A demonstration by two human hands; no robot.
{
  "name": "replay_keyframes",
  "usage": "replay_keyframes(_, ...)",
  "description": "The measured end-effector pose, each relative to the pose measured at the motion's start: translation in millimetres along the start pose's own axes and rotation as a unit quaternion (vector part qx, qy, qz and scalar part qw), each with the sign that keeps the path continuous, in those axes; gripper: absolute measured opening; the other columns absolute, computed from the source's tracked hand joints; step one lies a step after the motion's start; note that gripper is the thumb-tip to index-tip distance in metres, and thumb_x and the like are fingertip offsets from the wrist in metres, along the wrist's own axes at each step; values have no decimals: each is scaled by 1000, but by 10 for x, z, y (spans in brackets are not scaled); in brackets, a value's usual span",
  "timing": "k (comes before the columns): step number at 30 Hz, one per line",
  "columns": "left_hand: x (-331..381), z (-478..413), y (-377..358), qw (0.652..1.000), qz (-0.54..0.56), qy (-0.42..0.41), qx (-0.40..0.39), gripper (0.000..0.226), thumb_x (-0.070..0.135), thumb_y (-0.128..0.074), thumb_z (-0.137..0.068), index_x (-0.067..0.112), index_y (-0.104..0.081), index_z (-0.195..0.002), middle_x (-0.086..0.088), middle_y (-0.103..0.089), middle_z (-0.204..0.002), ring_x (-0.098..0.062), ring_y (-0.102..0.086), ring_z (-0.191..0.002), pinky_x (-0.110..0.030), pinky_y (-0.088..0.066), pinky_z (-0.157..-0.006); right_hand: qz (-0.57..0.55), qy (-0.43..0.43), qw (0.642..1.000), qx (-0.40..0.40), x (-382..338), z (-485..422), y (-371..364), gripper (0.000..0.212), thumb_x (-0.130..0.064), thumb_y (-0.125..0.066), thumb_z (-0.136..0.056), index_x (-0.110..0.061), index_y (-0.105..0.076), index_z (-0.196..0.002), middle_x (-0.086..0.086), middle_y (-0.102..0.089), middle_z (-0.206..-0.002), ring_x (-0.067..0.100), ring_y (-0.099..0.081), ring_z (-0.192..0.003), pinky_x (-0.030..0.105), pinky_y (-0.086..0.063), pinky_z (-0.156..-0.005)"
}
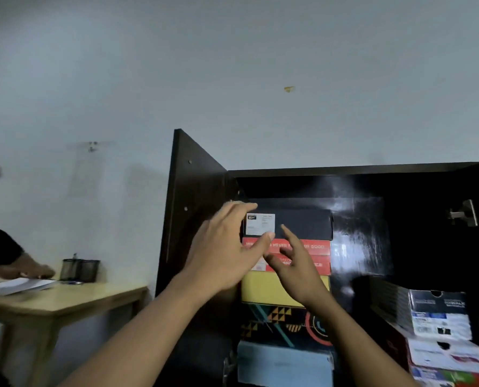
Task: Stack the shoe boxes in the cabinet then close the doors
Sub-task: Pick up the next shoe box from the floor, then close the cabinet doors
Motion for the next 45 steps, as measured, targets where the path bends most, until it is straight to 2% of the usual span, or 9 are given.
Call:
replay_keyframes(5, -374, 457, 814, 994, -85, -22, 66, 51, 60, -51, -87, 28, -60, -126, 10, -60, -122, -9, -53, -113, -28, -41, -90, -53, 67, 996, -36, -782, 94, -448, 62, -41, -60, -97, -39, -31, -152, -15, -39, -154, 9, -44, -136, 27, -42, -104)
replay_keyframes(8, -623, 694, 1009, 994, -69, 29, 79, 48, 59, -54, -87, 30, -60, -124, 13, -60, -115, -7, -53, -106, -30, -45, -84, -65, 74, 994, -37, -1038, 39, -633, 59, -46, -58, -97, -38, -35, -151, -11, -39, -157, 11, -43, -138, 33, -42, -108)
replay_keyframes(14, -919, 874, 809, 990, -59, 118, -41, 57, 50, -54, -95, 32, -42, -147, 16, -59, -127, -8, -53, -118, -38, -46, -102, -105, 57, 992, -41, -1227, 15, -991, 49, -38, -60, -98, -31, -48, -145, -15, -53, -137, 6, -51, -125, 44, -49, -107)
replay_keyframes(18, -1051, 855, 656, 990, 35, 127, -46, 51, 34, -60, -96, 29, -48, -145, 8, -65, -122, -5, -59, -106, -15, -46, -82, -108, 67, 992, -25, -1273, -33, -1085, 44, -33, -62, -98, -26, -53, -140, -22, -57, -115, -6, -58, -102, 33, -53, -98)
replay_keyframes(21, -1101, 845, 579, 984, 109, 135, -26, 50, 28, -68, -92, 30, -55, -140, 14, -66, -113, 3, -60, -100, -5, -43, -66, -107, 75, 991, -22, -1252, -51, -1057, 43, -32, -65, -96, -25, -57, -137, -14, -62, -119, 1, -60, -108, 35, -55, -98)
replay_keyframes(25, -1014, 819, 412, 976, 182, 122, -21, 50, 28, -73, -87, 39, -55, -132, 24, -64, -105, 14, -57, -100, -7, -49, -71, -88, 84, 992, -23, -1176, -30, -899, 46, -33, -70, -93, -26, -57, -136, -4, -65, -127, 12, -63, -117, 45, -57, -95)
replay_keyframes(33, -527, 726, -235, 949, 305, 60, -56, 57, 27, -73, -87, 39, -53, -138, 14, -63, -116, 1, -59, -112, -18, -53, -86, -68, 108, 991, 29, -939, 123, -138, 38, -17, -61, -99, -21, -57, -136, 3, -68, -119, 19, -68, -105, 33, -60, -85)
replay_keyframes(39, -191, 543, -809, 951, 298, 10, -85, 68, 38, -78, -81, 50, -42, -138, 18, -51, -121, 3, -53, -107, -13, -46, -86, 103, 147, 981, 66, -668, 153, 409, 50, -14, -59, -100, -30, -48, -147, -13, -57, -136, -5, -55, -120, 23, -49, -102)
replay_keyframes(45, -156, 377, -1311, 958, 260, -1, -121, 78, 51, -79, -76, 53, -39, -143, 18, -37, -137, -3, -39, -130, -28, -42, -105, 151, 104, 982, 54, -295, 70, 796, 47, -23, -58, -101, -38, -48, -145, -15, -56, -138, 2, -58, -118, 41, -54, -101)
Point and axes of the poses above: each hand's wrist, its own z-axis away from the middle knuckle, its own y-axis out of the back of the hand, x = y × z, the point moved 1 cm from there along -z, towards the middle knuckle
